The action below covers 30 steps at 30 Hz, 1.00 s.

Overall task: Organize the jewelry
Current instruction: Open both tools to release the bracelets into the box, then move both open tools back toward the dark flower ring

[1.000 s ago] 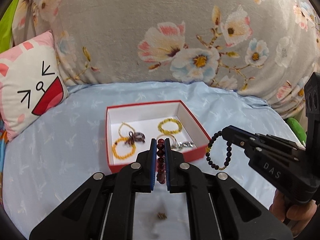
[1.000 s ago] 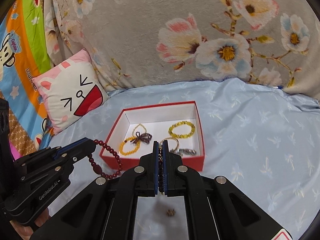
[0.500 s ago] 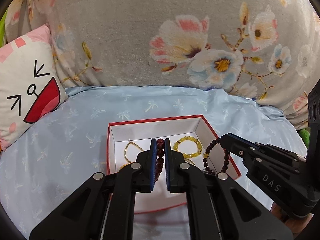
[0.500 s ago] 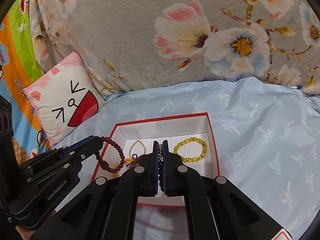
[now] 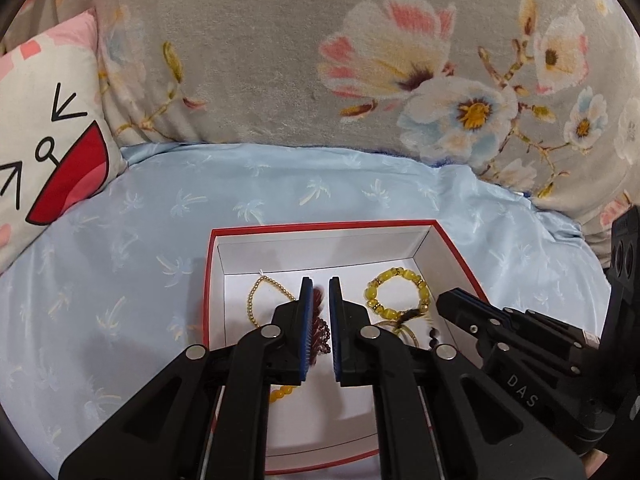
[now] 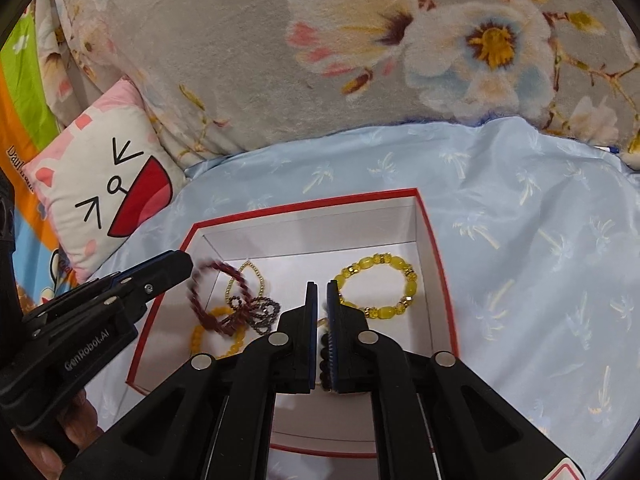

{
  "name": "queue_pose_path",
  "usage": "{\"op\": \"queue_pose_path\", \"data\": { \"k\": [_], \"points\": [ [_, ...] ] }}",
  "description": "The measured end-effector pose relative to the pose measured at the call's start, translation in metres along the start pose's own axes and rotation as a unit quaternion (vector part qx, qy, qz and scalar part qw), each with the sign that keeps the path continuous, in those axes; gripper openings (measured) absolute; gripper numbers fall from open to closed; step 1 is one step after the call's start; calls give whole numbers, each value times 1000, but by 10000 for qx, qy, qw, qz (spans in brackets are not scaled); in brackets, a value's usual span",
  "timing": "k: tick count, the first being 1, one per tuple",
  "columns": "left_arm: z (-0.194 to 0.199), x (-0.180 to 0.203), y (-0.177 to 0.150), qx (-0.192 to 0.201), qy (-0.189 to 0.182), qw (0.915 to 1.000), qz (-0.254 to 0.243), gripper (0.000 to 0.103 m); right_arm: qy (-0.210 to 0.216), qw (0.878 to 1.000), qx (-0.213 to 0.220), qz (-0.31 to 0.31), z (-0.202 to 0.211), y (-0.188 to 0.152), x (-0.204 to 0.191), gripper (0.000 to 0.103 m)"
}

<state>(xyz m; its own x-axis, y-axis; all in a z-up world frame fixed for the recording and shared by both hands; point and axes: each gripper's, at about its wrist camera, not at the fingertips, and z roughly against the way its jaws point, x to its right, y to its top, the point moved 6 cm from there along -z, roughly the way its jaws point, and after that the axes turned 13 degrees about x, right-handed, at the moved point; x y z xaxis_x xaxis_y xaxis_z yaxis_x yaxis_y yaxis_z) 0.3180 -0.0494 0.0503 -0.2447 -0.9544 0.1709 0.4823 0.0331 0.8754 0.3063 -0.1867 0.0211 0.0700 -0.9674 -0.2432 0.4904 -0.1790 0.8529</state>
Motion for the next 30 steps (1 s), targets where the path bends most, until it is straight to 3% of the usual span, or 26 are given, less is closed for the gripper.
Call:
{"op": "queue_pose_path", "data": {
  "k": [3,4,9,21,25,30],
  "points": [
    [5,-4,3,77,31,9999,111,41,-59,9999,99,-88,8,3,7,23],
    [9,-5,4,128,41,9998,131,43,-67,9998,137,-125,13,3,9,25],
    [27,-8,1,180,107,9996,166,45,-108,9994,303,-106,39,2,10,33],
    [84,8,-23,231,188,9996,-20,45,-101,9991,403,51,102,-33,-5,39],
    [99,16,-33,237,192,9995,-87,52,-130,9991,392,76,119,-46,-6,40],
    [111,24,-54,152,135,9997,-160,53,-159,9994,310,27,135,-65,-3,41]
  ]
}}
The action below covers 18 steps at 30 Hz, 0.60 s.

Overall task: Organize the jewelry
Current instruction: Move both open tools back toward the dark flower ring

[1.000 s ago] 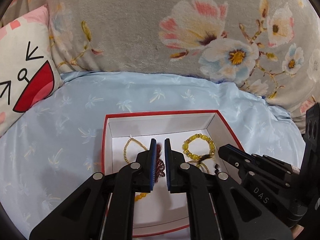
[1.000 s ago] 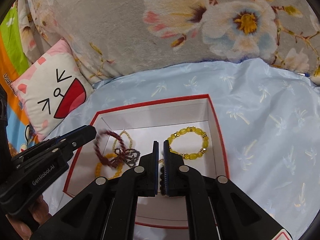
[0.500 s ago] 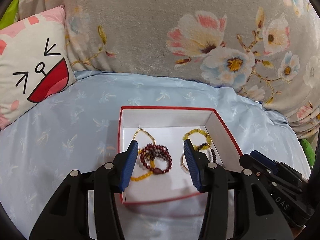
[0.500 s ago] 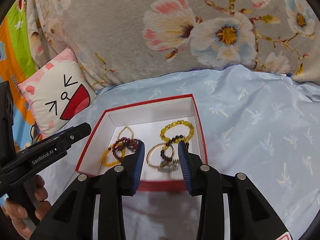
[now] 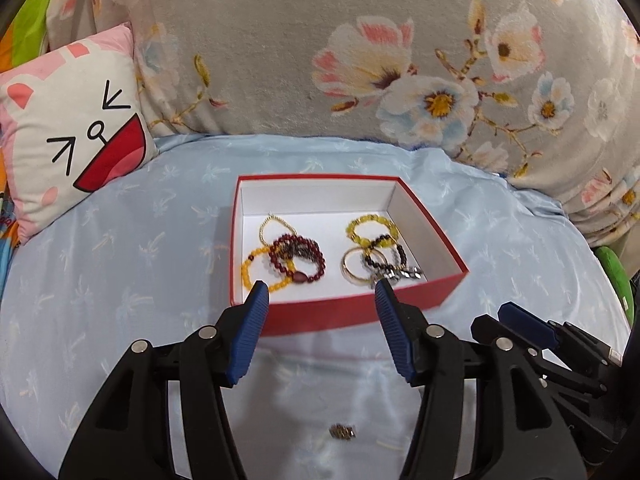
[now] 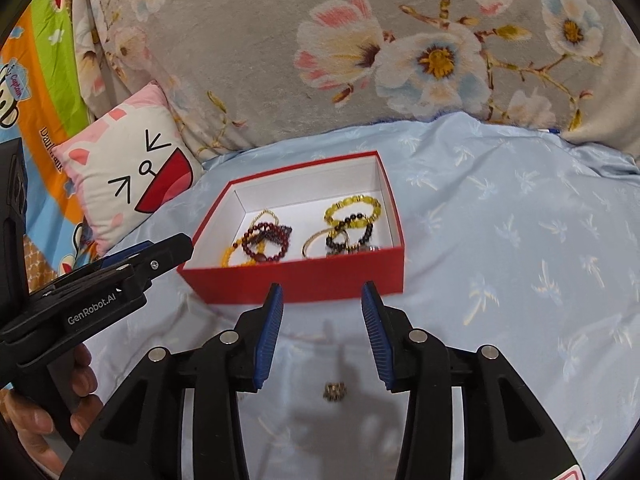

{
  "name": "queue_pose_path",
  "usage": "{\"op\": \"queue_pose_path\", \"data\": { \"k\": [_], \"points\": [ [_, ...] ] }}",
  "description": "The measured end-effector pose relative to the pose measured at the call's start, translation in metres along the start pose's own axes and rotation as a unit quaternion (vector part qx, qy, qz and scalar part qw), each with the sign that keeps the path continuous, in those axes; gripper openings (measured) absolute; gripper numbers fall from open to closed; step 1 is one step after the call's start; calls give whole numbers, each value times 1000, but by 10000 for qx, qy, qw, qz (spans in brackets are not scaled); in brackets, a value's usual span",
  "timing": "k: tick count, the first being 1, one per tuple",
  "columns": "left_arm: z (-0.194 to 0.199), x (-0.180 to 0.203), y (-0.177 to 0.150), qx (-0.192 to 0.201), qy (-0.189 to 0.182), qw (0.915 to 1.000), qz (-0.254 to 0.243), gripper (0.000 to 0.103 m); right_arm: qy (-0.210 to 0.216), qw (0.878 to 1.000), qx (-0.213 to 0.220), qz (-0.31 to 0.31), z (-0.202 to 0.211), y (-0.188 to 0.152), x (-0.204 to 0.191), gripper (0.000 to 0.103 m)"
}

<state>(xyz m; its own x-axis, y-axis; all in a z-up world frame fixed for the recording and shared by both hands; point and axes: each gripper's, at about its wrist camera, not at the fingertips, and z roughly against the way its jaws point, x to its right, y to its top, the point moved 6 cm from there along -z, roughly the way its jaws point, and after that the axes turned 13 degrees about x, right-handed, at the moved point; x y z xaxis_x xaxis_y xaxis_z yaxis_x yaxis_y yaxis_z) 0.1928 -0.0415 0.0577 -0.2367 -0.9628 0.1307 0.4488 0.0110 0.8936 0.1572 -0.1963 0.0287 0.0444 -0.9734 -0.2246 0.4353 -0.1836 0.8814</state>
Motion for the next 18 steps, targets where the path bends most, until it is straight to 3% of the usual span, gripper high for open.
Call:
{"op": "queue_pose_path", "data": {
  "k": [9,18],
  "points": [
    [19,-2,-45,-270,-15,9996,80,52,-83,9995,-305,-53,20,-43,12,41],
    [34,-7,-87,-545,-59,9984,143,52,-84,9979,-643,71,8,-79,5,41]
  ]
}}
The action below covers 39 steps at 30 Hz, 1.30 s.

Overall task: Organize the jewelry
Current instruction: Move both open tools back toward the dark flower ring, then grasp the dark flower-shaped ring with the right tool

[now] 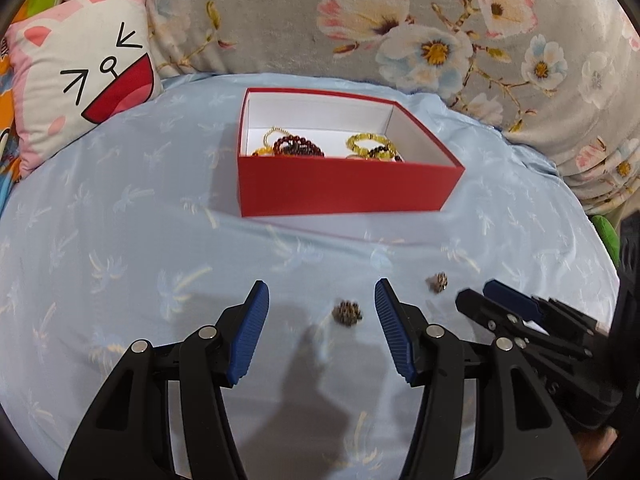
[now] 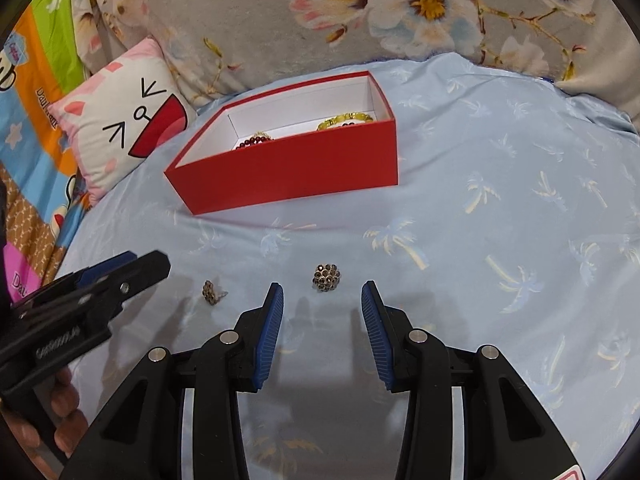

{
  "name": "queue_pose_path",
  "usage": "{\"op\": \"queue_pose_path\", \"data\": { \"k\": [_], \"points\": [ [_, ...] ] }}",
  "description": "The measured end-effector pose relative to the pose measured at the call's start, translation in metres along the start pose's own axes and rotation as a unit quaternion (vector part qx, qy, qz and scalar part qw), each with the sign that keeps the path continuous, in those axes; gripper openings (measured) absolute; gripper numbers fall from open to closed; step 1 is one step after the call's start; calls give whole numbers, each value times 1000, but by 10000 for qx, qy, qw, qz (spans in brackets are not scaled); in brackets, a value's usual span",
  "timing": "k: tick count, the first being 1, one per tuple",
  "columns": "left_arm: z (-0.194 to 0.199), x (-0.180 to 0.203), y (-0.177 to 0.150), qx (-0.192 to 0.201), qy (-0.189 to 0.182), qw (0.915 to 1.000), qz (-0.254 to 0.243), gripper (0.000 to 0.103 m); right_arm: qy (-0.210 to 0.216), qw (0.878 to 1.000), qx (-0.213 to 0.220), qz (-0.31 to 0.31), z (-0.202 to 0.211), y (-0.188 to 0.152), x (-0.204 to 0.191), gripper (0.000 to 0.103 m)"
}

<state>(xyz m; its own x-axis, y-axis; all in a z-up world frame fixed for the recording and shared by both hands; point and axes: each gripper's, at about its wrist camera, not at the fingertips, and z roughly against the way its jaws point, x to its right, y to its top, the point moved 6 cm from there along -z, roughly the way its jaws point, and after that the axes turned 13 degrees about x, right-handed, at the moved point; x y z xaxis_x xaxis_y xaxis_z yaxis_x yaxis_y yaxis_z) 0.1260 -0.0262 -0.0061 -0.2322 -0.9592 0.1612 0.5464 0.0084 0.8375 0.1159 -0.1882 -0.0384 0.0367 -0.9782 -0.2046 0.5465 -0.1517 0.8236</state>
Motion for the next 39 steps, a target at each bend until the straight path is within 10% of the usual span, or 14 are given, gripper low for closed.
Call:
{"op": "queue_pose_path", "data": {
  "k": [24,39],
  "points": [
    [-14,11,-24,-253,-57,9996,-149,52,-230,9992,-227,255,-34,-2,3,15],
    [-35,23,-30,-378,-154,9984,-390,20,-156,9998,-66,-48,-9,-4,9,15]
  ]
}}
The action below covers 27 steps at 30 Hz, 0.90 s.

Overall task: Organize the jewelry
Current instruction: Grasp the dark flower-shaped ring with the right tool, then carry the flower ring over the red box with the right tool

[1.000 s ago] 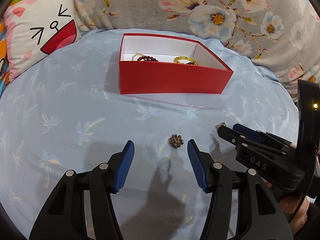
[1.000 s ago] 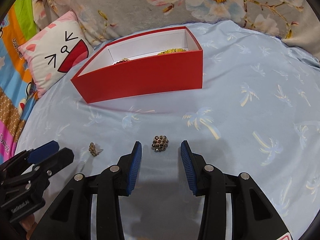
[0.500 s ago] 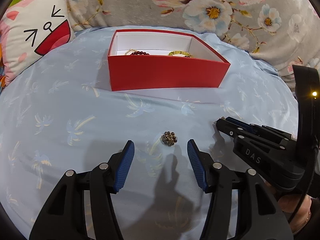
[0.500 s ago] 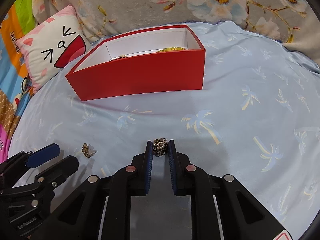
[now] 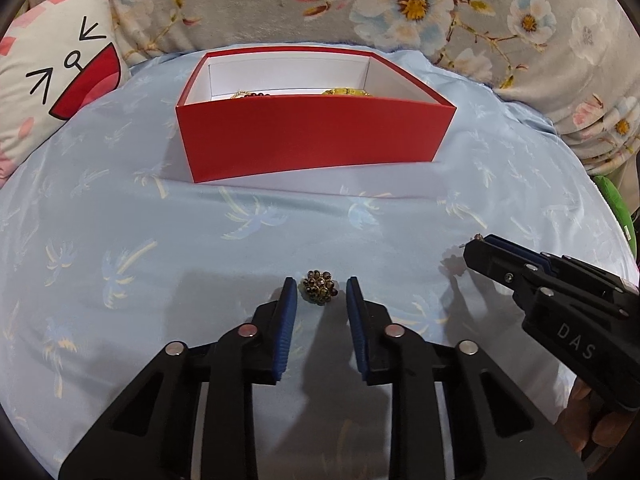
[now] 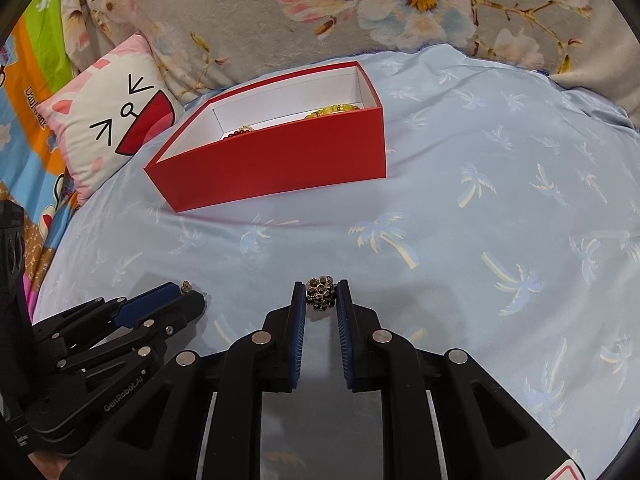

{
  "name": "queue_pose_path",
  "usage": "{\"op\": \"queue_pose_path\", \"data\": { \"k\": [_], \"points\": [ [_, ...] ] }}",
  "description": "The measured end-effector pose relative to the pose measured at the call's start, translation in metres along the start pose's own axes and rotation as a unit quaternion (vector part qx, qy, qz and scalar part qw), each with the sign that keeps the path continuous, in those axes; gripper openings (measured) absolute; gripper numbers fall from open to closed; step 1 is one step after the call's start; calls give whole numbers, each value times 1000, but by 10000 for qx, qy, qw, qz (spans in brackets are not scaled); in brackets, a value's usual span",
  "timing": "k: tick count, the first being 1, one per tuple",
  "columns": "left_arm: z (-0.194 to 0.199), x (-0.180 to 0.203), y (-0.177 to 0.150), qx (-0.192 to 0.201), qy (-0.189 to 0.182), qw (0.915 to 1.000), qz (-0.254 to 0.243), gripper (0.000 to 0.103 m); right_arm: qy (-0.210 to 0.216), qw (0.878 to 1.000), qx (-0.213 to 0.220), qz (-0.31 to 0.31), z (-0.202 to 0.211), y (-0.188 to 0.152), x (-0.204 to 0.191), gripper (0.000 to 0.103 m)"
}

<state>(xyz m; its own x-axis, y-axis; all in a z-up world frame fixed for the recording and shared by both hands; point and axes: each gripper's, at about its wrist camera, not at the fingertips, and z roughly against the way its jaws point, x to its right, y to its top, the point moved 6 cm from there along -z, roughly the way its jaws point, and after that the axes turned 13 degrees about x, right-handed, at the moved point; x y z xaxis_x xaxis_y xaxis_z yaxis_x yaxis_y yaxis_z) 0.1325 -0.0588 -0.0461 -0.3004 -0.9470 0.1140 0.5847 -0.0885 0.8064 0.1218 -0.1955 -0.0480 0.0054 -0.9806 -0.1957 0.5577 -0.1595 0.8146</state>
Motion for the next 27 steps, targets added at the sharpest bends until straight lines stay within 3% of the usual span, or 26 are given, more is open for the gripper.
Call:
{"op": "queue_pose_path", "data": {
  "k": [15,27],
  "points": [
    [7,0,11,116,-45,9999,33,16,125,9999,116,-23,15,6,-6,15],
    [41,-6,87,683,22,9977,-18,16,430,9966,703,66,42,75,-26,15]
  ]
}}
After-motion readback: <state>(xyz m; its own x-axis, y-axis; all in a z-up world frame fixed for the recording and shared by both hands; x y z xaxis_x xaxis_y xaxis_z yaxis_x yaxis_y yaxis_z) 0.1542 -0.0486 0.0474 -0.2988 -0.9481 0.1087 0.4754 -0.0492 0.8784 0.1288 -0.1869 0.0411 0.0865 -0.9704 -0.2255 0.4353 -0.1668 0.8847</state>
